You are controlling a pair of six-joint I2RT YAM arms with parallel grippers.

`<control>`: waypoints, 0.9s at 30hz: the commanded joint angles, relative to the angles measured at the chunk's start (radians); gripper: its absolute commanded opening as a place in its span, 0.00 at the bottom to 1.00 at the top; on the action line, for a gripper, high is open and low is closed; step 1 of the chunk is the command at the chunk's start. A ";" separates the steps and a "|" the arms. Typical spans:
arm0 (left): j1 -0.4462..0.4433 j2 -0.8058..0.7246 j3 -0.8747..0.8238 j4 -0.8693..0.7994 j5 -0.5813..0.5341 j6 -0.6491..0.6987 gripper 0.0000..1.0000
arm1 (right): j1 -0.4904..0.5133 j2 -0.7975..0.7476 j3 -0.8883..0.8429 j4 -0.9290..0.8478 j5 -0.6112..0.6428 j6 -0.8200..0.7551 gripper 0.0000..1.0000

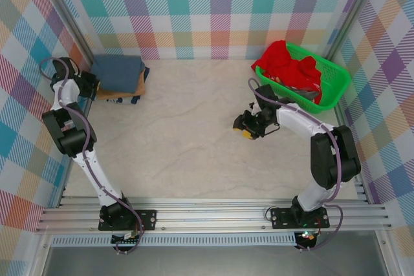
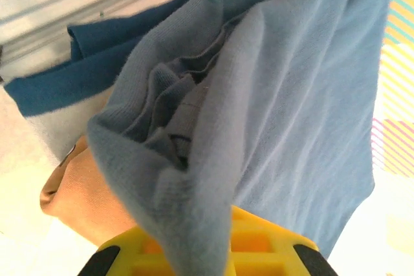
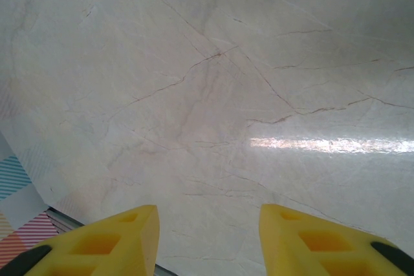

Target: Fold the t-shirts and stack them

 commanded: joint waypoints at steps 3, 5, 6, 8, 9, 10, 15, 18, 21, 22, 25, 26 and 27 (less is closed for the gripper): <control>-0.020 0.005 -0.072 0.020 0.092 -0.014 0.12 | 0.011 0.004 0.023 -0.007 -0.001 0.010 0.44; -0.018 -0.009 -0.096 0.021 0.066 -0.019 0.15 | 0.013 0.007 0.029 -0.009 -0.002 0.010 0.45; -0.019 -0.018 -0.102 0.011 0.046 -0.012 0.21 | 0.014 0.006 0.031 -0.010 0.000 0.011 0.45; -0.017 -0.030 -0.096 -0.017 0.013 0.012 0.34 | 0.016 0.000 0.029 -0.009 0.000 0.013 0.44; -0.016 -0.036 -0.086 -0.039 -0.005 0.031 0.44 | 0.017 -0.003 0.028 -0.010 0.000 0.013 0.44; -0.016 -0.043 -0.075 -0.056 -0.023 0.046 0.58 | 0.017 -0.007 0.025 -0.011 0.002 0.013 0.45; -0.027 -0.161 -0.057 -0.121 -0.134 0.113 1.00 | 0.017 -0.042 0.014 -0.029 0.037 -0.002 0.46; -0.040 -0.337 -0.198 -0.015 -0.144 0.133 1.00 | 0.016 -0.087 0.018 -0.041 0.110 -0.014 0.63; -0.054 -0.534 -0.399 0.088 -0.136 0.145 1.00 | 0.016 -0.173 0.018 -0.042 0.281 -0.044 1.00; -0.061 -0.616 -0.497 0.155 -0.133 0.152 1.00 | 0.016 -0.205 0.020 -0.049 0.363 -0.060 1.00; -0.143 -0.855 -0.801 0.329 -0.264 0.191 1.00 | 0.013 -0.280 0.014 -0.068 0.579 -0.083 1.00; -0.202 -0.921 -0.845 0.294 -0.403 0.189 1.00 | 0.013 -0.297 0.012 -0.074 0.640 -0.086 1.00; -0.287 -0.984 -0.896 0.263 -0.627 0.175 1.00 | 0.012 -0.313 0.000 -0.069 0.718 -0.094 1.00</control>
